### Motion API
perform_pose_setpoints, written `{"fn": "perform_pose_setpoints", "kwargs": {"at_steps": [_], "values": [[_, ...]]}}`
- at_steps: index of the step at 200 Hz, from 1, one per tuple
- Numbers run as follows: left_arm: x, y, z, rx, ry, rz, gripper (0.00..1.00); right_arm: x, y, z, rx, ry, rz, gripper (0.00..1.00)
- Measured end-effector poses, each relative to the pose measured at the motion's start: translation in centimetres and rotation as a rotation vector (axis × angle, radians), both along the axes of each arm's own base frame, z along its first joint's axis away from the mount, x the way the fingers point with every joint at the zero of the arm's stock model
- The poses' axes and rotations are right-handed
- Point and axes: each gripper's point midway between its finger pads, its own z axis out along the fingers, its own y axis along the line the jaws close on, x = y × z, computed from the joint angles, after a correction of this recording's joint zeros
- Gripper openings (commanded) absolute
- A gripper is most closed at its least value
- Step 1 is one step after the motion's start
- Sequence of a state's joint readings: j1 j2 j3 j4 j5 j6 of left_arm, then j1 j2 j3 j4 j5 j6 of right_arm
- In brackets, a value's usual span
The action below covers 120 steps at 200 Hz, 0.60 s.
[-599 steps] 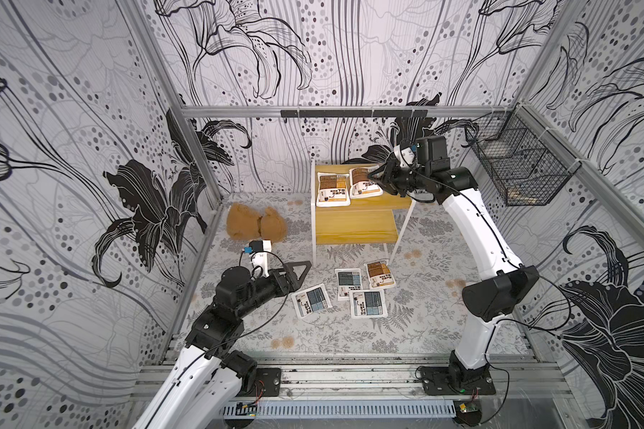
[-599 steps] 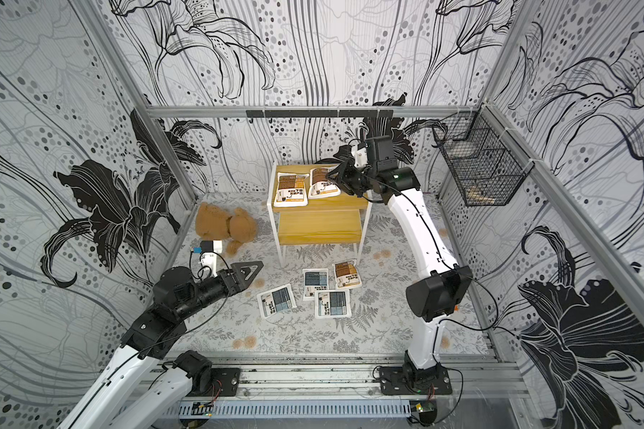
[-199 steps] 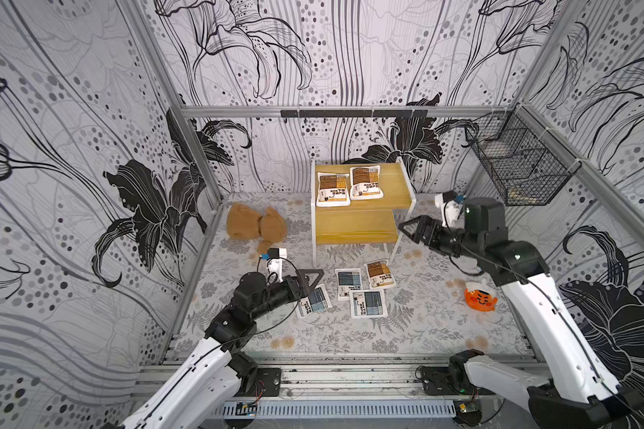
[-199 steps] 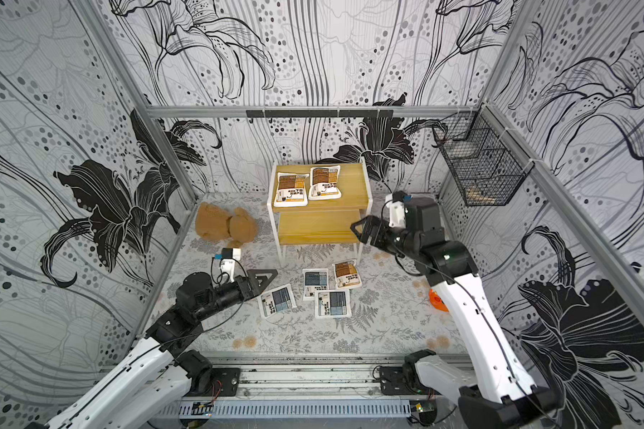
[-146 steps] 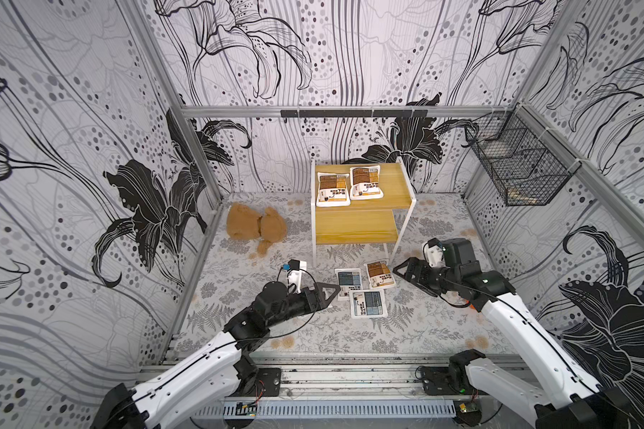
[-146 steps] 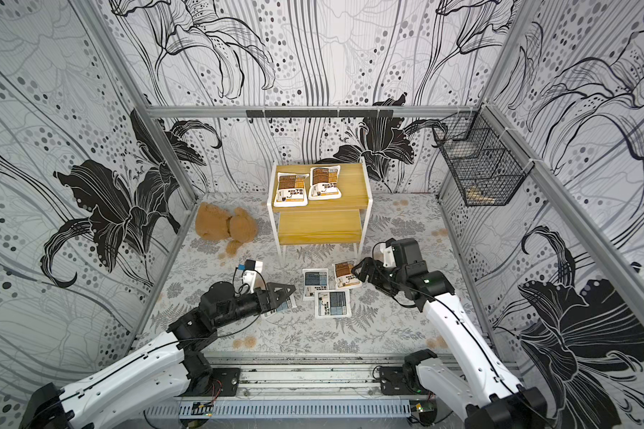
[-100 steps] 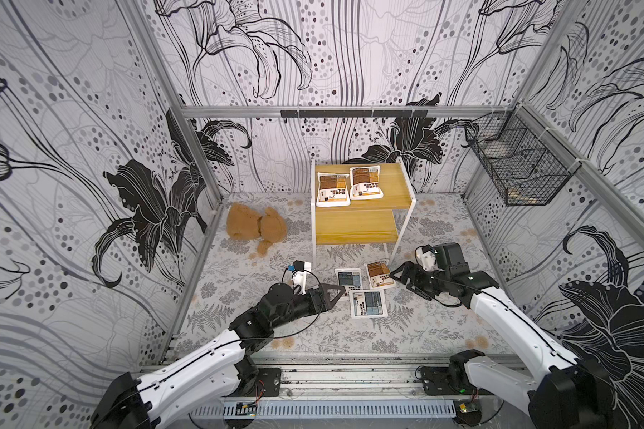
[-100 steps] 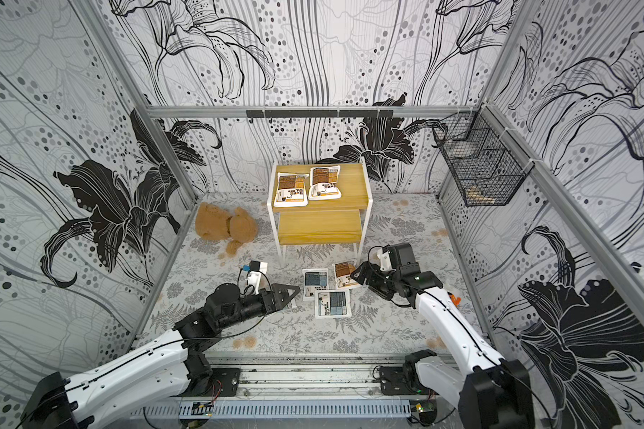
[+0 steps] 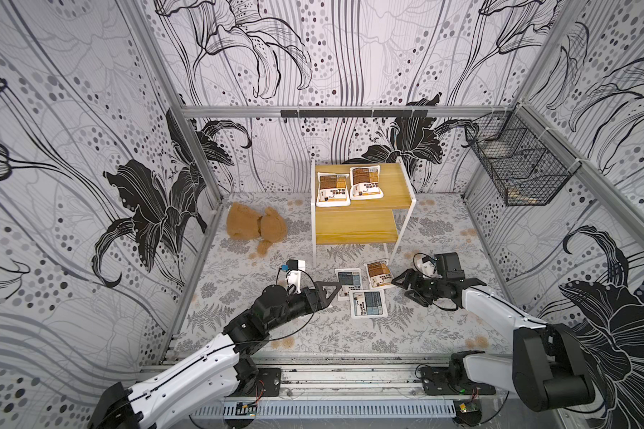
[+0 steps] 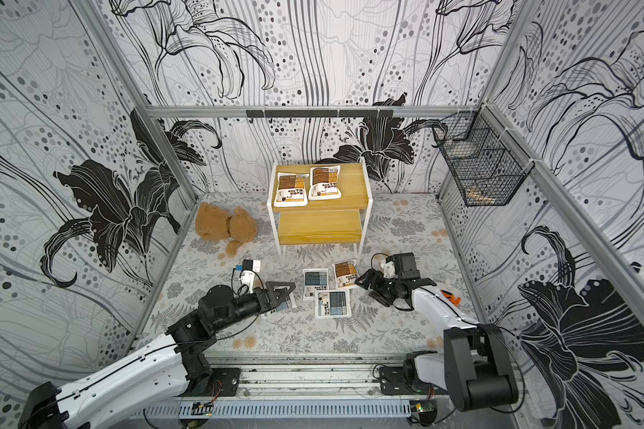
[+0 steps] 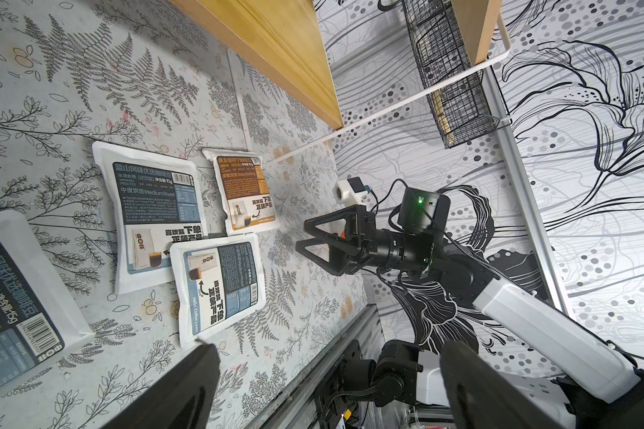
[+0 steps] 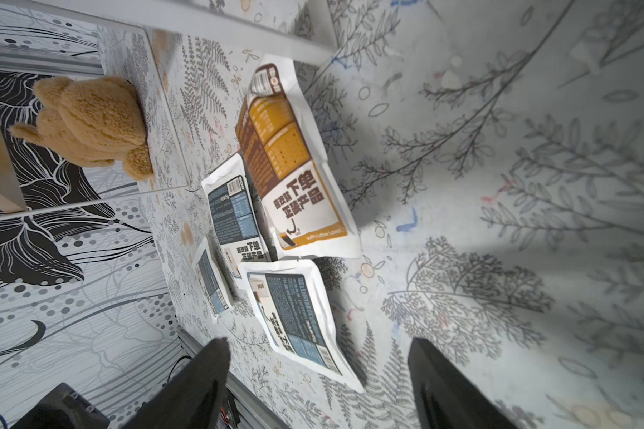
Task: Place the bagged coffee beans on the shelf by color
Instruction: Pick up the bagged coffee beans at the center of the board.
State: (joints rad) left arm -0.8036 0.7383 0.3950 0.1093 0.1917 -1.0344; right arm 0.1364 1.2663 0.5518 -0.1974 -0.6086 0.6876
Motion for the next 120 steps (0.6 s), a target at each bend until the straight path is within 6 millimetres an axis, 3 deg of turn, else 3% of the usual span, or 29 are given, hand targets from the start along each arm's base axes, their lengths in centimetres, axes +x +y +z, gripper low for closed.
{"fn": "perform_pose_setpoints", "kwargs": {"at_steps": [41, 120], "values": [[0.1, -0.1, -0.5, 0.011, 0.012, 0.001, 0.98, -0.1, 0.3, -2.1, 0.026, 0.035, 0.012, 0.76], [0.0, 0.0, -1.3, 0.027, 0.027, 0.002, 0.98, 2.2, 1.3, -2.8, 0.087, -0.020, 0.044, 0.69]]}}
